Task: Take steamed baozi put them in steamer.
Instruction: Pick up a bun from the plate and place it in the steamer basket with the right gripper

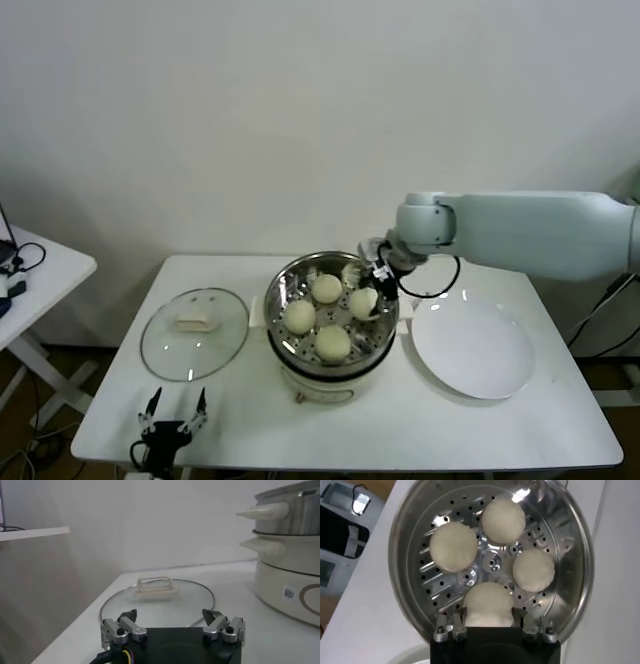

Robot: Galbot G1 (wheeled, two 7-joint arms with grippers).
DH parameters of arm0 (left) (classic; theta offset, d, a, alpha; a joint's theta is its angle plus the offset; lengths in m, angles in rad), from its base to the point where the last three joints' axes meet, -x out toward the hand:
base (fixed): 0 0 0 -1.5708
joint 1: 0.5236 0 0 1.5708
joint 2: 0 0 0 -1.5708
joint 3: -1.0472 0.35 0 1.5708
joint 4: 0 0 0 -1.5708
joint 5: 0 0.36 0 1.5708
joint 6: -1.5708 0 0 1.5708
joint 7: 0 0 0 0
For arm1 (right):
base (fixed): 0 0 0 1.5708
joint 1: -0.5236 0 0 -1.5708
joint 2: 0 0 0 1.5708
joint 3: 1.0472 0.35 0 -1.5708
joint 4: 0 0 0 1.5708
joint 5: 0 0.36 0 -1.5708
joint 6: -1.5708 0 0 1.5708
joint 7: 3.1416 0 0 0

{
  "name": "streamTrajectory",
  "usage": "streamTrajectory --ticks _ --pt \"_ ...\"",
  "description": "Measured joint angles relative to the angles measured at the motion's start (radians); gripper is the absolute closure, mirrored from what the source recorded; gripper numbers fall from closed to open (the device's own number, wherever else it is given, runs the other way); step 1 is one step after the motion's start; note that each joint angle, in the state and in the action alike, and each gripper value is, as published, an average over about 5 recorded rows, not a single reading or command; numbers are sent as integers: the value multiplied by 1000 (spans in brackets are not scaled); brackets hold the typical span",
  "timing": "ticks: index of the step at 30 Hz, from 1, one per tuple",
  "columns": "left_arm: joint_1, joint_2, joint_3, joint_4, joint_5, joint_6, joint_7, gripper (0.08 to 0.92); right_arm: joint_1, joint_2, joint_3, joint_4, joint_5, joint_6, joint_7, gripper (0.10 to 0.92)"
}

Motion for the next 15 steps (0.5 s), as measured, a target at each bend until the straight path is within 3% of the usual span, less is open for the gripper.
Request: streamTrajectory --ticks 10,15 --pt "-8 0 -2 5 -3 1 0 177 -70 21 25 -46 -29 -7 17 392" --pt "-8 0 -2 2 -4 3 0 177 -92 19 45 -56 -28 -12 27 291"
